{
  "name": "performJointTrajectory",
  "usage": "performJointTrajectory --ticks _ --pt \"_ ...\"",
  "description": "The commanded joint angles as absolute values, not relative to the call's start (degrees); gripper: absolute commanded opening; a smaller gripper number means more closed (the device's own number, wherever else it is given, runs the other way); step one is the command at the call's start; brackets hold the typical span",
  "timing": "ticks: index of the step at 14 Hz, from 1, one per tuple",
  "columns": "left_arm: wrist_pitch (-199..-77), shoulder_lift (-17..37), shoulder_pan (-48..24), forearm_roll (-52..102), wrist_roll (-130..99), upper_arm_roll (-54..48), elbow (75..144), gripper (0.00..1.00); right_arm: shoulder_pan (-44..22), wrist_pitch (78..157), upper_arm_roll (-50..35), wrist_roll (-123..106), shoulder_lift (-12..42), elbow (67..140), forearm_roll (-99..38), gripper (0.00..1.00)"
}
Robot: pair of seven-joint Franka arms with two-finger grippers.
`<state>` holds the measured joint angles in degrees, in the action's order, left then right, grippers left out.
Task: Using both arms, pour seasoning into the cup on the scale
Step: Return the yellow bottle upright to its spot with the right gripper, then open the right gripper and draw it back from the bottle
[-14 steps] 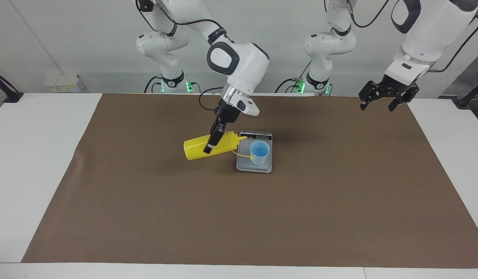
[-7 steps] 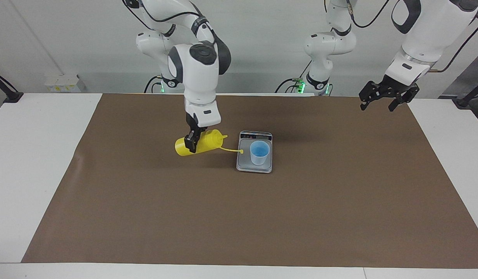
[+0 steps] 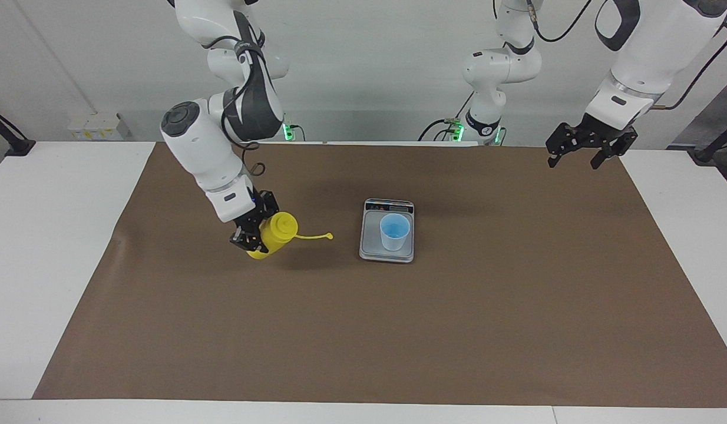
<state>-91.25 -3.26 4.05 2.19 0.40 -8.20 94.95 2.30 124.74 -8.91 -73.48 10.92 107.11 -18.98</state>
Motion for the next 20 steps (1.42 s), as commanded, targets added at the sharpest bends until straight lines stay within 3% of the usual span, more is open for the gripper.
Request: performJointTrajectory --ticks 1,5,10,11,12,13,20 --pt "-91.49 -3.87 3.78 2.11 -0.26 -7.82 95.62 1.00 5.96 129.10 -9.67 -84.59 8.70 113.45 -31.50 0.00" --pt "-91.32 -3.96 3.78 2.11 -0.26 -7.82 95.62 1.00 11.95 130.43 -9.58 -104.80 8.44 121.09 -51.36 0.00" --pt "-91.50 -3.95 3.78 2.11 -0.26 -7.82 95.62 1.00 12.92 131.75 -9.58 -119.15 10.71 125.24 -68.27 0.00" --pt "-91.49 -3.87 3.78 2.11 -0.26 -7.82 95.62 1.00 13.27 131.66 -9.58 -121.44 11.33 125.59 -69.77 0.17" --pt "-91.49 -3.95 3.78 2.11 -0.26 -7.82 95.62 1.00 13.27 131.66 -9.58 -121.81 11.34 125.68 -69.96 0.54" --pt "-91.49 -3.96 3.78 2.11 -0.26 -7.82 95.62 1.00 13.27 131.66 -9.58 -121.73 11.34 125.34 -70.05 1.00" --pt "-91.58 -3.87 3.78 2.11 -0.26 -7.82 95.62 1.00 14.84 130.70 -9.23 -121.29 10.02 125.16 -69.26 1.00"
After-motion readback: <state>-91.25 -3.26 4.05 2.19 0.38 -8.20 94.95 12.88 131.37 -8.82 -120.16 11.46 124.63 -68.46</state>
